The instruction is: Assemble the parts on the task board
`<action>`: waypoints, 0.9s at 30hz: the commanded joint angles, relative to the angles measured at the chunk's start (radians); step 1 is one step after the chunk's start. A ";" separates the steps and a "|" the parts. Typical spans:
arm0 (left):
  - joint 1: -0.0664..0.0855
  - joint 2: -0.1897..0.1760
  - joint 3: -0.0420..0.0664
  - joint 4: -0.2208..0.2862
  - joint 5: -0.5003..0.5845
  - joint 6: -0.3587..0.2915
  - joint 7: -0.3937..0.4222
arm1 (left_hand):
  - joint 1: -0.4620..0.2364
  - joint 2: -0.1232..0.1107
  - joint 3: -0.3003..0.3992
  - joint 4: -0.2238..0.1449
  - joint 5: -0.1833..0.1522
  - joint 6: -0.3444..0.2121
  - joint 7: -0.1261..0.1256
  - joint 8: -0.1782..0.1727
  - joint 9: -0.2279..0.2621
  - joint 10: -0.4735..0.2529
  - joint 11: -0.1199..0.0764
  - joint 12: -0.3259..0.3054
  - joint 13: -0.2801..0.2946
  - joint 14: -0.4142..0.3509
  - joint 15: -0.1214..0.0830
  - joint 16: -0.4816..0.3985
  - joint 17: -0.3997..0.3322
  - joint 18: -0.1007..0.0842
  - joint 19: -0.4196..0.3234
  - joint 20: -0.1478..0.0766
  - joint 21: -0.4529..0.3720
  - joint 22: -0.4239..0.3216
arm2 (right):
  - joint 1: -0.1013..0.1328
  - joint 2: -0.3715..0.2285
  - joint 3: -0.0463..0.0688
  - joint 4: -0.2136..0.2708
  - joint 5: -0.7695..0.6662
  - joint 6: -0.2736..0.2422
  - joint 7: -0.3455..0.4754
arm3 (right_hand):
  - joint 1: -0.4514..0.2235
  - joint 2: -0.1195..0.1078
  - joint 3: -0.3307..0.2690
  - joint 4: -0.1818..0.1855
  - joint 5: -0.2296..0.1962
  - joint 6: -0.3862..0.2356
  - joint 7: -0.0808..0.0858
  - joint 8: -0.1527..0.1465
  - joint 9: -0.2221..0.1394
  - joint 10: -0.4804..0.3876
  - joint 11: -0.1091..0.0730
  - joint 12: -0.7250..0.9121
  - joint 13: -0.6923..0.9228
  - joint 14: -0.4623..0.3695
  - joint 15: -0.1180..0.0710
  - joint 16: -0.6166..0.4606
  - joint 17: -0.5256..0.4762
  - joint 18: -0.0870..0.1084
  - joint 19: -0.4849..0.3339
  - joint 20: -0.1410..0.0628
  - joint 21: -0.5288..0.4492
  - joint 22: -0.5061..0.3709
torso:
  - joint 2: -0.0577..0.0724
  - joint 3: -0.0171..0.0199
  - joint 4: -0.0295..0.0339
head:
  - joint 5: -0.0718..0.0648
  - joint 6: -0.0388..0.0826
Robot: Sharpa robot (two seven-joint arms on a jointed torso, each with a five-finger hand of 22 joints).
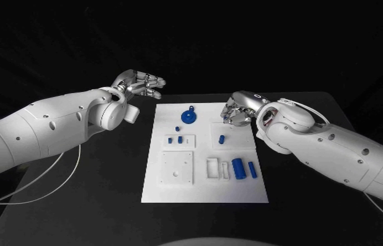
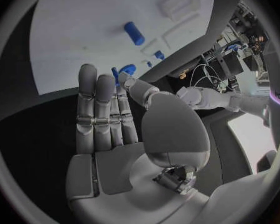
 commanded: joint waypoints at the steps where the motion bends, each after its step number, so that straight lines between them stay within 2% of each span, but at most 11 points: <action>1: 0.001 0.008 0.001 -0.005 -0.005 0.012 0.007 | -0.002 0.004 -0.001 0.002 -0.002 -0.005 -0.001 0.002 0.001 -0.006 -0.002 -0.001 0.000 -0.002 0.004 -0.002 -0.001 -0.014 0.003 0.003 0.003 -0.001 | -0.009 0.002 0.000 0.033 0.053 -0.071 0.069 | -0.003 0.009 0.004 -0.005 0.004 0.005 0.001 -0.001 0.002 0.026 -0.016 0.004 0.003 0.001 -0.005 0.000 0.001 0.022 0.005 -0.002 -0.005 0.002 | -0.002 -0.0014 0.0019 | 0.010 0.000; 7: 0.002 0.021 0.001 -0.018 -0.005 0.009 0.001 | -0.001 0.004 0.000 0.002 -0.002 -0.004 -0.001 0.003 0.001 -0.006 -0.002 0.000 0.000 -0.003 0.005 -0.002 -0.002 -0.014 0.003 0.003 0.004 -0.010 | -0.022 0.016 0.001 0.087 0.049 -0.092 0.089 | -0.003 0.008 0.005 -0.005 0.004 0.005 0.001 -0.001 0.004 0.026 -0.016 0.004 0.003 0.001 -0.005 0.000 0.000 0.024 0.007 -0.001 -0.008 0.005 | -0.002 -0.0025 0.0018 | 0.037 -0.005; 11: 0.002 0.030 0.000 -0.020 -0.005 0.009 -0.001 | -0.001 0.003 0.000 0.003 -0.002 -0.004 -0.001 0.003 0.001 -0.006 -0.002 0.000 0.000 -0.004 0.005 -0.003 -0.002 -0.014 0.003 0.003 0.004 -0.011 | -0.033 0.033 0.000 0.106 0.034 -0.094 0.093 | -0.002 0.009 0.002 -0.005 0.005 0.004 0.001 -0.001 0.009 0.025 -0.016 0.004 0.003 0.000 -0.005 0.001 -0.003 0.024 0.008 0.000 -0.018 0.015 | 0.000 -0.0032 0.0006 | 0.061 -0.006; 14: 0.003 0.037 0.000 -0.022 -0.005 0.006 0.004 | -0.001 0.003 0.000 0.003 -0.002 -0.004 -0.001 0.003 0.001 -0.006 -0.002 0.000 0.000 -0.004 0.005 -0.003 -0.002 -0.014 0.003 0.003 0.004 -0.011 | -0.041 0.050 -0.006 0.109 0.019 -0.097 0.096 | -0.003 0.009 0.003 -0.006 0.005 0.004 0.001 -0.001 0.010 0.025 -0.016 0.004 0.003 0.000 -0.005 0.002 -0.003 0.025 0.010 0.000 -0.019 0.018 | -0.002 -0.0050 0.0006 | 0.081 -0.014; 16: 0.003 0.042 0.000 -0.024 -0.006 -0.004 0.013 | 0.003 0.005 0.003 0.005 -0.002 -0.001 -0.002 0.003 0.001 -0.002 -0.003 0.000 0.000 -0.003 0.004 -0.002 -0.002 -0.014 0.004 0.003 0.005 -0.015 | -0.043 0.061 -0.016 0.107 0.007 -0.100 0.095 | -0.003 0.008 0.004 -0.006 0.007 0.004 0.001 -0.001 0.011 0.026 -0.016 0.004 0.003 0.001 -0.005 0.004 -0.003 0.026 0.012 0.000 -0.020 0.020 | -0.002 -0.0034 0.0010 | 0.090 -0.022; 17: 0.003 0.044 0.000 -0.025 -0.008 -0.008 0.017 | 0.005 0.005 0.004 0.006 -0.001 0.000 -0.003 0.003 0.001 0.000 -0.004 0.000 0.000 -0.001 0.003 -0.001 -0.002 -0.014 0.005 0.002 0.005 -0.016 | -0.044 0.064 -0.021 0.107 0.002 -0.101 0.094 | -0.003 0.008 0.004 -0.006 0.007 0.004 0.001 -0.001 0.011 0.026 -0.016 0.004 0.003 0.001 -0.005 0.004 -0.003 0.026 0.012 0.000 -0.020 0.020 | -0.003 -0.0038 0.0013 | 0.096 -0.026; 19: 0.003 0.048 0.000 -0.027 -0.013 -0.017 0.027 | 0.007 0.006 0.005 0.005 0.001 0.002 -0.004 0.003 0.001 0.002 -0.004 0.000 0.000 -0.001 0.003 -0.001 -0.001 -0.014 0.005 0.002 0.006 -0.017 | -0.046 0.074 -0.033 0.105 -0.009 -0.103 0.090 | -0.006 0.007 0.008 -0.006 0.007 0.005 0.000 -0.001 0.013 0.027 -0.017 0.004 0.003 0.001 -0.005 0.007 -0.004 0.027 0.015 0.000 -0.024 0.024 | -0.001 -0.0024 0.0010 | 0.108 -0.027; 22: 0.003 0.053 0.000 -0.028 -0.016 -0.026 0.037 | 0.008 0.007 0.007 0.006 0.002 0.002 -0.004 0.003 0.001 0.003 -0.005 0.000 0.000 0.000 0.002 -0.001 -0.001 -0.014 0.006 0.001 0.006 -0.017 | -0.048 0.086 -0.050 0.101 -0.028 -0.099 0.079 | -0.007 0.007 0.009 -0.006 0.008 0.005 0.000 -0.001 0.013 0.027 -0.016 0.004 0.003 0.001 -0.005 0.007 -0.004 0.027 0.017 0.000 -0.025 0.025 | -0.001 -0.0037 0.0016 | 0.120 -0.032; 27: 0.003 0.061 0.000 -0.028 -0.018 -0.030 0.047 | 0.008 0.007 0.009 0.007 0.003 0.003 -0.004 0.003 0.001 0.005 -0.005 0.000 0.000 0.001 0.002 -0.001 0.000 -0.014 0.007 0.001 0.007 -0.018 | -0.051 0.104 -0.085 0.089 -0.053 -0.098 0.068 | -0.008 0.006 0.012 -0.006 0.008 0.005 0.000 -0.001 0.015 0.028 -0.017 0.004 0.003 0.001 -0.005 0.009 -0.007 0.028 0.019 0.000 -0.030 0.030 | -0.001 -0.0032 -0.0003 | 0.136 -0.043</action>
